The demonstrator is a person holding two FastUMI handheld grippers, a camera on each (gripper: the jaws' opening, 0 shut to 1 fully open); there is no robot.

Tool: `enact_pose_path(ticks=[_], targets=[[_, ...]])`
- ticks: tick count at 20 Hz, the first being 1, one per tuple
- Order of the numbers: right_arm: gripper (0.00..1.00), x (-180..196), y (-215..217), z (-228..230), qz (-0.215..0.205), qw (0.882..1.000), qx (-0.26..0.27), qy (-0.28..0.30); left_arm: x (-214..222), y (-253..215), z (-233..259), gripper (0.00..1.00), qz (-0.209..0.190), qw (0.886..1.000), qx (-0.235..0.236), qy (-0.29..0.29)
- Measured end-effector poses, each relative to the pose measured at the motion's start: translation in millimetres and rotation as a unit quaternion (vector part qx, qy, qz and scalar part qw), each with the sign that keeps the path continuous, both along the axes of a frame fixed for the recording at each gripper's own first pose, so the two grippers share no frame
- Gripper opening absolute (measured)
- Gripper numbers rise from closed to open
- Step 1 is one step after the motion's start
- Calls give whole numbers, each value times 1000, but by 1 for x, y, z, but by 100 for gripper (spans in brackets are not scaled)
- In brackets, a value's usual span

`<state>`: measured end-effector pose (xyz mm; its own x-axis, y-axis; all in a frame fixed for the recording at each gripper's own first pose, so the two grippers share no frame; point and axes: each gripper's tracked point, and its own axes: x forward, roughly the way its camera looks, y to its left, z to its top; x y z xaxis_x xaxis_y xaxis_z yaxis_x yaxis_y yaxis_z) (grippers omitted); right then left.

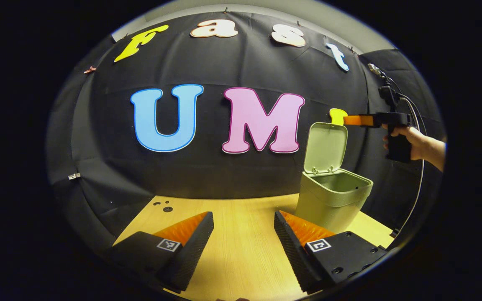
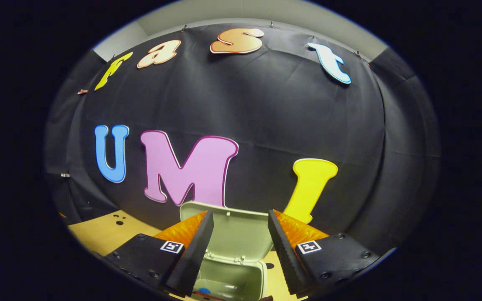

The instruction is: Press the lid of the desktop garbage bin to open it, pick up the crumpled paper on the desktop and throw it into the bin, then pick up the pop can on the desktop and drop it into the bin, and finally close the garbage bin lid.

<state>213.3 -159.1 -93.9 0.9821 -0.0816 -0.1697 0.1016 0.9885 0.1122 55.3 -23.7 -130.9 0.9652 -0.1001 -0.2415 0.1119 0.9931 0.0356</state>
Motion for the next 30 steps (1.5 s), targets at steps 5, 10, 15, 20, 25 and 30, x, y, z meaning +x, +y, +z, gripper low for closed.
enact_pose_path(ticks=[5,10,15,20,25,30], targets=[[83,35,1,-11,-7,999,34,-15,-6,1,-8,94,30,999,2,11],[83,59,-1,-25,-4,999,38,-18,-10,-2,-14,94,66,998,1,21],[83,55,3,-29,8,999,43,-10,-8,-12,-13,94,71,997,0,23],[83,27,9,-27,18,999,32,4,-12,-18,-12,94,49,999,0,22],[83,-10,22,-40,20,999,31,35,-26,-13,-10,94,27,999,1,21],[84,-44,36,-60,14,997,33,67,-36,0,-4,94,14,1000,2,15]])
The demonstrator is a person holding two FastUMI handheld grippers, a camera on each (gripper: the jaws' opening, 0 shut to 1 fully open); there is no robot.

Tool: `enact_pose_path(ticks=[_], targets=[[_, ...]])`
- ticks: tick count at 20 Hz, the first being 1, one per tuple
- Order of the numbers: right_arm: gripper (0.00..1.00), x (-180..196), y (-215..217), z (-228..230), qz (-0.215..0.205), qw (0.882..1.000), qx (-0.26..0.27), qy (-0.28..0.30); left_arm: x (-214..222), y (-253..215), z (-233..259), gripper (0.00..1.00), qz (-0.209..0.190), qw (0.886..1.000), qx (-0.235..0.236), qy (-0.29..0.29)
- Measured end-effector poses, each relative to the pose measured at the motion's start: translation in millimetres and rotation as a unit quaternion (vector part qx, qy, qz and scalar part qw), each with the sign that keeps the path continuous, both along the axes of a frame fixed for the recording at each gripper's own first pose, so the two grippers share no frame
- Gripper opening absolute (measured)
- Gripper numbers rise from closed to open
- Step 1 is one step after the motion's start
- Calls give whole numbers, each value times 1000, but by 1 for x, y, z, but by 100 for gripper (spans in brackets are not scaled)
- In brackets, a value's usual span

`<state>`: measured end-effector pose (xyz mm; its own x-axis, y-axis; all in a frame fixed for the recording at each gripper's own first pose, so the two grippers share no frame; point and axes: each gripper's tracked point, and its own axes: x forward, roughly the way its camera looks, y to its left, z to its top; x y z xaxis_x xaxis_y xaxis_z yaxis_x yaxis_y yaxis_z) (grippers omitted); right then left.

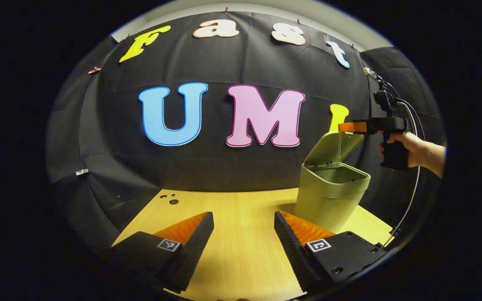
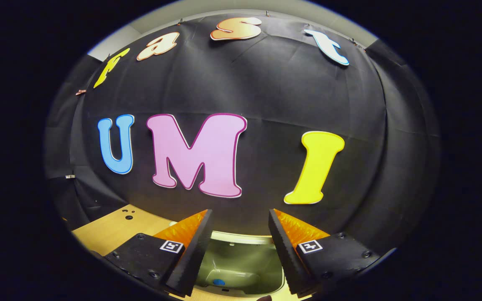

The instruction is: Press the lid of the desktop garbage bin to open it, pick up the crumpled paper on the desktop and throw it into the bin, then pick up the pop can on the desktop and drop it into the bin, and finally close the garbage bin lid.

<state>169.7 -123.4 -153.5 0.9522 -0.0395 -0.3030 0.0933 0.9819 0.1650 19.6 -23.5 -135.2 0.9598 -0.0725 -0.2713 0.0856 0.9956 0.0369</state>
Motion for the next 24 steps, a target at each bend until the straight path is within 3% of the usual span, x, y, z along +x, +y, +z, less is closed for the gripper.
enact_pose_path(ticks=[24], targets=[[87,-68,45,-91,5,997,2,74,-18,30,3,94,-13,1000,2,0]])
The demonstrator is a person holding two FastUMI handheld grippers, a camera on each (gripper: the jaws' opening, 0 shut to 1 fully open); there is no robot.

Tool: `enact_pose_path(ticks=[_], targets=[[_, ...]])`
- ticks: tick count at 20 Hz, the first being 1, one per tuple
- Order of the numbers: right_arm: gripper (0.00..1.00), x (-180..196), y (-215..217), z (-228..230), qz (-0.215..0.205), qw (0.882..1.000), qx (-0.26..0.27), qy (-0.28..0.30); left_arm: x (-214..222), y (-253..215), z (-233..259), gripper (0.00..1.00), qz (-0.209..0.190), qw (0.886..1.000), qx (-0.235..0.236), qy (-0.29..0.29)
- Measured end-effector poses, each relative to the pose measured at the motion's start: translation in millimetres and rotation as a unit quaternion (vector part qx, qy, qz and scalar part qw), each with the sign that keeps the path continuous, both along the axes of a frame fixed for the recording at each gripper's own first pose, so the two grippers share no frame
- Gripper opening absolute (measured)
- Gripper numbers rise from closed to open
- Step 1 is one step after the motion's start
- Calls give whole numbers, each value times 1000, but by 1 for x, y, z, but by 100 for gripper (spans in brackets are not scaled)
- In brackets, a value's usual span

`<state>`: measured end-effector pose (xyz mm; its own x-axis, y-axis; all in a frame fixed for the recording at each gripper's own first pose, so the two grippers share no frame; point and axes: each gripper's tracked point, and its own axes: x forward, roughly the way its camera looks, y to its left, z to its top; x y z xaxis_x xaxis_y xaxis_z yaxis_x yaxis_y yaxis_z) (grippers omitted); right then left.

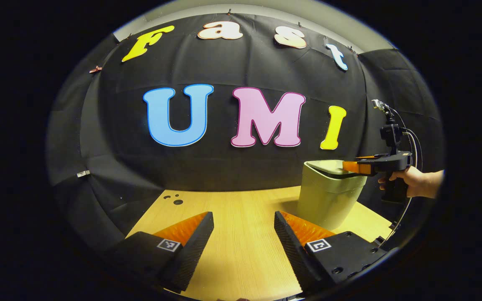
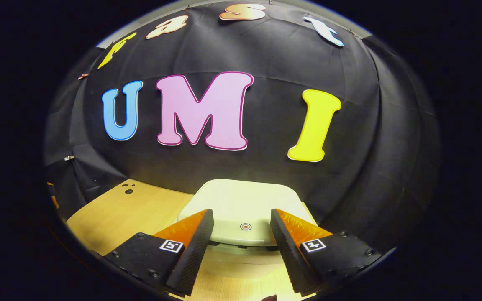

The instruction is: Press the lid of the desktop garbage bin to open it, pick up the crumpled paper on the desktop and throw it into the bin, then pick up the pop can on the desktop and drop it into the bin, and finally close the garbage bin lid.

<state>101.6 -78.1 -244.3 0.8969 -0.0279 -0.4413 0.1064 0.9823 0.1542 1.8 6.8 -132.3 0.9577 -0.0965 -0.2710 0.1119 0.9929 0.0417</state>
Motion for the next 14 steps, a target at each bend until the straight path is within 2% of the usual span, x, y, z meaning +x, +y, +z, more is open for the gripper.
enact_pose_path(ticks=[5,9,11,13,14], targets=[[88,-4,3,-13,-5,1000,21,11,3,-4,1,94,-6,1000,4,-1],[88,-7,3,-16,-19,999,45,-3,3,-5,-3,94,-4,1000,4,4],[89,-9,4,-18,-16,999,34,-24,2,-4,-4,94,0,1000,5,5],[87,-11,6,-21,-18,999,36,-19,0,-2,-3,94,4,1000,2,4],[90,-12,6,-25,-14,999,38,-5,-1,-1,-3,94,5,1000,2,4]])
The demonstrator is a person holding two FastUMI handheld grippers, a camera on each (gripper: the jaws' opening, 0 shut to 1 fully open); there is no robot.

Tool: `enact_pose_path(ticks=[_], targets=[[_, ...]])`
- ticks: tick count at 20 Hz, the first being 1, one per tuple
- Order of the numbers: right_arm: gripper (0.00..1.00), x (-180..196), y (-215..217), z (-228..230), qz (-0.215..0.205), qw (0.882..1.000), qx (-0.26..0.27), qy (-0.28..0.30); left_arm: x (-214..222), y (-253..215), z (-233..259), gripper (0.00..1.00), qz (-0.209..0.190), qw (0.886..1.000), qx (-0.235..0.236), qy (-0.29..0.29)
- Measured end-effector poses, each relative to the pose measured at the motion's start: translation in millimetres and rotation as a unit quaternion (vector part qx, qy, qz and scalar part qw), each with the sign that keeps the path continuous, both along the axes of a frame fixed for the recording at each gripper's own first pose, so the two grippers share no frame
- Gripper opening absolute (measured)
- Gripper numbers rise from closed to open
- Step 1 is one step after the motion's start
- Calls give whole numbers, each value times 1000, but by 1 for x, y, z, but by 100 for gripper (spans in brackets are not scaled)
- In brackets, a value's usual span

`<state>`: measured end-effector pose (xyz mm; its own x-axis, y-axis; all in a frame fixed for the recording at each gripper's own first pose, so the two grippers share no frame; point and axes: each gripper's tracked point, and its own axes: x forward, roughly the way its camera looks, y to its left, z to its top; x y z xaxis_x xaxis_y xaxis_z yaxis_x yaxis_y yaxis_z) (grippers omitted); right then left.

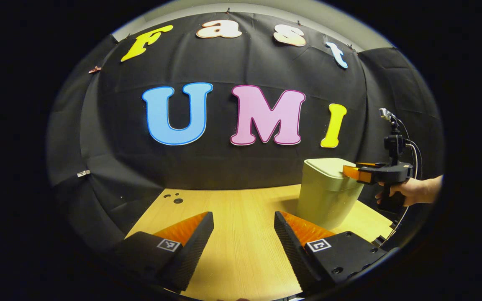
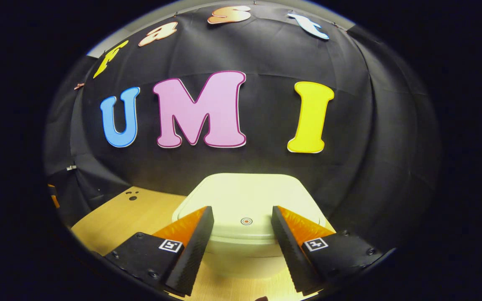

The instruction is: Press the lid of the desktop garbage bin to open it, pick up the crumpled paper on the desktop and throw it into the bin, then pick up the pop can on the desktop and drop it into the bin, and finally close the garbage bin lid.

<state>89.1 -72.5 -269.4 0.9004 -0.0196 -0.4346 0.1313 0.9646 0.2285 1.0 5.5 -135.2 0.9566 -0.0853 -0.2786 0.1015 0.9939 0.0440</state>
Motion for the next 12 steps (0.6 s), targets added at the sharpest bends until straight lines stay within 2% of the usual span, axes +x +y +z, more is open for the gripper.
enact_pose_path(ticks=[6,12], targets=[[88,-2,-6,24,-19,999,6,-35,-7,4,4,94,-1,1000,-3,-7],[88,-26,19,53,6,999,-16,-50,-11,8,1,94,-11,1000,-15,-5]])
